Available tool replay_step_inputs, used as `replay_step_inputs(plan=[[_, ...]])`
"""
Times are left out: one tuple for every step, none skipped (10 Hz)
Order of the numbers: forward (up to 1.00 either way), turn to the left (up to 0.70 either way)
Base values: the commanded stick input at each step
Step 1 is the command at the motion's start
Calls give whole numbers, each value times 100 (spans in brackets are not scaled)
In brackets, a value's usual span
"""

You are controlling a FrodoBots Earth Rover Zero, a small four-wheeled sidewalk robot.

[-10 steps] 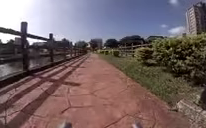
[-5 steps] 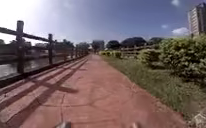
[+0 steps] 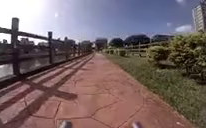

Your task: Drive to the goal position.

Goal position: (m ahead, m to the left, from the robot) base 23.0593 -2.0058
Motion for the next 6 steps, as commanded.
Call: replay_step_inputs(plan=[[50, 0], [50, 0], [50, 0], [50, 0], [50, 0], [50, 0]])
